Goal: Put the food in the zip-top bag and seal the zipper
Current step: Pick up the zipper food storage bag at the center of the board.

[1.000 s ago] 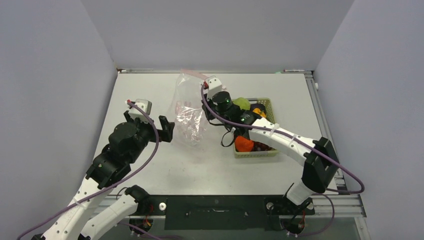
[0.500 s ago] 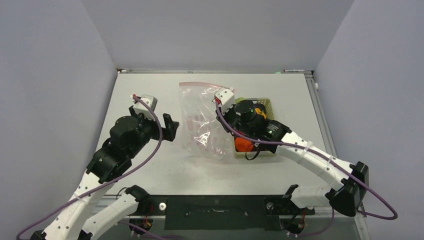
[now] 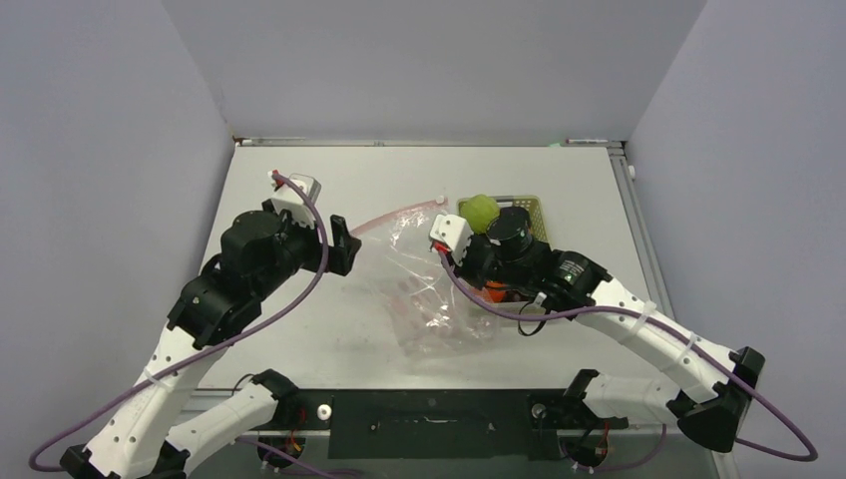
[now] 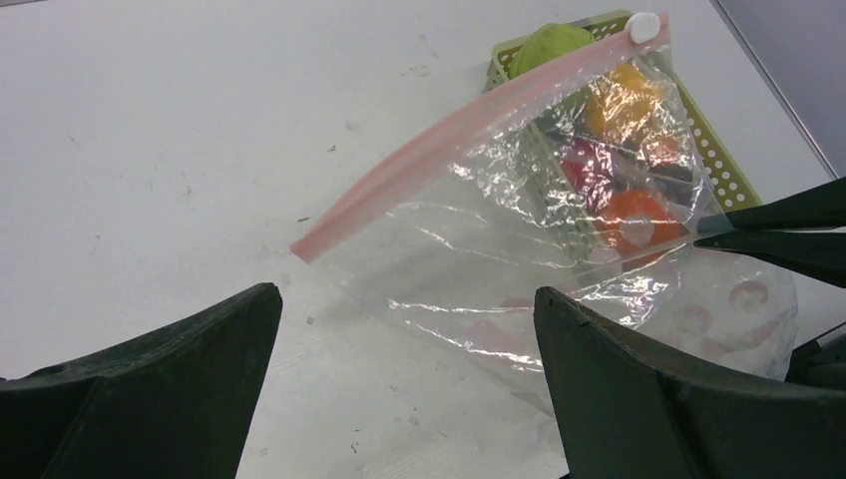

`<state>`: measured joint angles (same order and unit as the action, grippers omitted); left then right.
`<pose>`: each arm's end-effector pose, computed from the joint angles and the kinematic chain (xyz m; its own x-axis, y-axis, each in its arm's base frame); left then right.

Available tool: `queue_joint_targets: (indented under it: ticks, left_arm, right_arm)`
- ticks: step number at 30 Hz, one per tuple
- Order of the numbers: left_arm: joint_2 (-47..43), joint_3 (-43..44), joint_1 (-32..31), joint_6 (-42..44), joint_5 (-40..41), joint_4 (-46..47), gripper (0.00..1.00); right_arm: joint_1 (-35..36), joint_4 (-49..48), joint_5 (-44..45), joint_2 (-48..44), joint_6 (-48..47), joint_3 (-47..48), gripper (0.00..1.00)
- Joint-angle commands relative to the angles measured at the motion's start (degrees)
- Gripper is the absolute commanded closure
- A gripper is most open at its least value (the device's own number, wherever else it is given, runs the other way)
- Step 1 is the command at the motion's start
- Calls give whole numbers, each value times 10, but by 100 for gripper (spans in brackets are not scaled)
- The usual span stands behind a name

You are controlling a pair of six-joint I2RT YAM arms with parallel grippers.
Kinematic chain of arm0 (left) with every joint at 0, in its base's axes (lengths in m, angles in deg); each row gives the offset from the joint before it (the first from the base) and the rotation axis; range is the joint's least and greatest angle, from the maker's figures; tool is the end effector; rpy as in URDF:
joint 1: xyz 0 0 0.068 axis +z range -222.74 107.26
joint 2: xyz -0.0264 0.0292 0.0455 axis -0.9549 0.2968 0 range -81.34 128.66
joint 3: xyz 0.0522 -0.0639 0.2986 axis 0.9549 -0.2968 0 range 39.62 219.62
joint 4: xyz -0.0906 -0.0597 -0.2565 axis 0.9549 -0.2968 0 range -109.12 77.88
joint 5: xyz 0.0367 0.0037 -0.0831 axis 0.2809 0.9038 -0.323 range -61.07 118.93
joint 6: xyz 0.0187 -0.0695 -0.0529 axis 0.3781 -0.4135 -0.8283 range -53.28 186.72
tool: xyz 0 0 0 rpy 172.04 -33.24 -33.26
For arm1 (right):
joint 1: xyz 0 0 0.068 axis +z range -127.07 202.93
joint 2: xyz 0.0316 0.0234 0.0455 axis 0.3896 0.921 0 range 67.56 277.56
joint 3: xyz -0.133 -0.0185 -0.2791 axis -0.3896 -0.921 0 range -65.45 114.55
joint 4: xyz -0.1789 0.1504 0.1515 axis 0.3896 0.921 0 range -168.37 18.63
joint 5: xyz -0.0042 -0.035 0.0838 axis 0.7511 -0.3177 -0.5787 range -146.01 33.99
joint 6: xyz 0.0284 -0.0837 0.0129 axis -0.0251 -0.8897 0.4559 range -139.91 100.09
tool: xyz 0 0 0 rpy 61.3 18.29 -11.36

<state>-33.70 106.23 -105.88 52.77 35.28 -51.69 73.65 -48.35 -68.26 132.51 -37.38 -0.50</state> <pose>0.1632 -0.0961 0.4251 -0.3960 -0.0276 -0.9178 0.3722 0.9089 -0.1880 0.1685 0.2327 0.3712 -0.0402 -0.5125 -0.8578 -0.9276 0.3382 -0.1586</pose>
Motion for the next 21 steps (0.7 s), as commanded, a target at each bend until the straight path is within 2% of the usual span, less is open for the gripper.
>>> queue_joint_targets:
  ticks: [1, 5, 21]
  left_arm:
    - [6, 36, 4, -8, -8, -40, 4]
    - [10, 39, 5, -6, -19, -56, 4]
    - [6, -22, 5, -4, -70, -63, 4]
  right_arm:
    - [6, 32, -57, -41, -88, -6, 95]
    - [7, 69, -91, -54, -148, -2, 95]
    - [9, 151, -176, -89, -237, 31, 95]
